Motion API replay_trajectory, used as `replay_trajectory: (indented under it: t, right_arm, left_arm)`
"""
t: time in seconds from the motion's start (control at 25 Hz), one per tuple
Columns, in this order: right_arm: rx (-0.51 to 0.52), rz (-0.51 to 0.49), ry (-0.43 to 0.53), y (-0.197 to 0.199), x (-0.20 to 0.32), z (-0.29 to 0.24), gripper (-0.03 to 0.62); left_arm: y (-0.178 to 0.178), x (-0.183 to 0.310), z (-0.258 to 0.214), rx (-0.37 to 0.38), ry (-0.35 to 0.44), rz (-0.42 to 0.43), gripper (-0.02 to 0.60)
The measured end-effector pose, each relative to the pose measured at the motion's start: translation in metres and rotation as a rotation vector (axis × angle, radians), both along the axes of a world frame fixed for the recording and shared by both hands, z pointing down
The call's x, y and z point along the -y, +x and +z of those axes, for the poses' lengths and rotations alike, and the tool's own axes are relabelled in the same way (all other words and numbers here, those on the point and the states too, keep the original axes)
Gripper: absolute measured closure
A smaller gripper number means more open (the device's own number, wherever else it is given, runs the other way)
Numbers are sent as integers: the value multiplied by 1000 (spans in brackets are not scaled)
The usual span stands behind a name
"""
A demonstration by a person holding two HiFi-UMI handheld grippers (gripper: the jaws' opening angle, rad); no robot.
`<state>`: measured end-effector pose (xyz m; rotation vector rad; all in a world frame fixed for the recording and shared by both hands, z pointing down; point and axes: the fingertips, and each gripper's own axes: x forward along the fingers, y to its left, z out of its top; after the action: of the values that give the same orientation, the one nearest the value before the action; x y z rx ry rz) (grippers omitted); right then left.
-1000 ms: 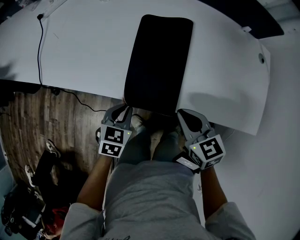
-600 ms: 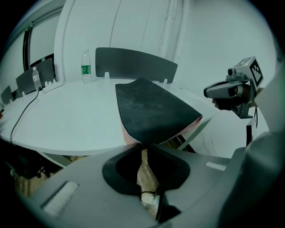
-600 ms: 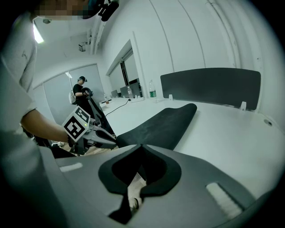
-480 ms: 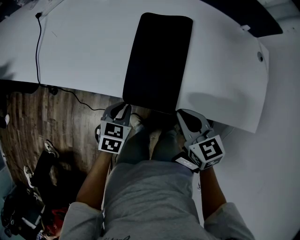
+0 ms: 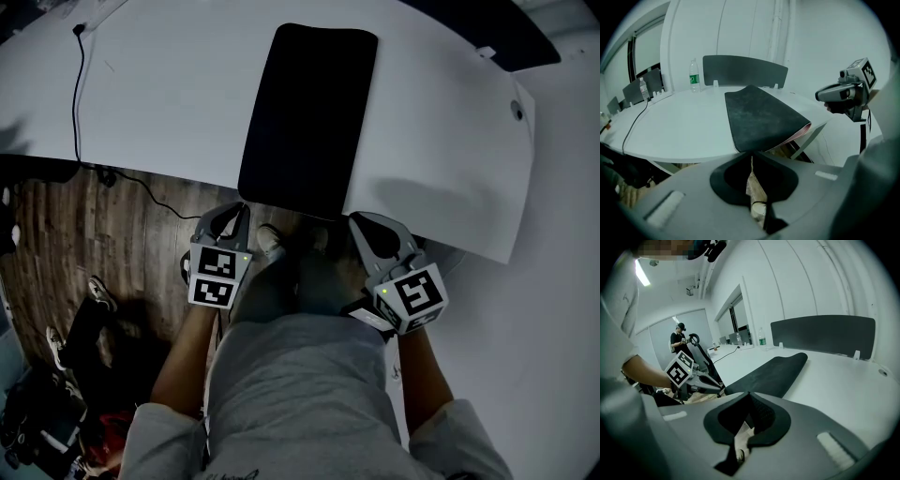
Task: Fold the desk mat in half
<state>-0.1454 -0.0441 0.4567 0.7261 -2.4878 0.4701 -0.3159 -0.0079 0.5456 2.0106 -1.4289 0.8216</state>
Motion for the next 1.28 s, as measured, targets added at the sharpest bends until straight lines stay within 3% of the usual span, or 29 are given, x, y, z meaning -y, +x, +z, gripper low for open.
replay_trajectory:
  t: [0.4,0.68,1.28]
  right_arm:
    - [31,-63,66,19,19,-37,586]
    - [69,-60,93,29,28,-72,588]
    - [146,-63,103,41,19,-128,589]
  left_arm:
    - [32,1,-78,-32,133,-31,563]
    - [60,2,-137,-117,221,-37,563]
    - [91,5,-204,-108,336,-6,563]
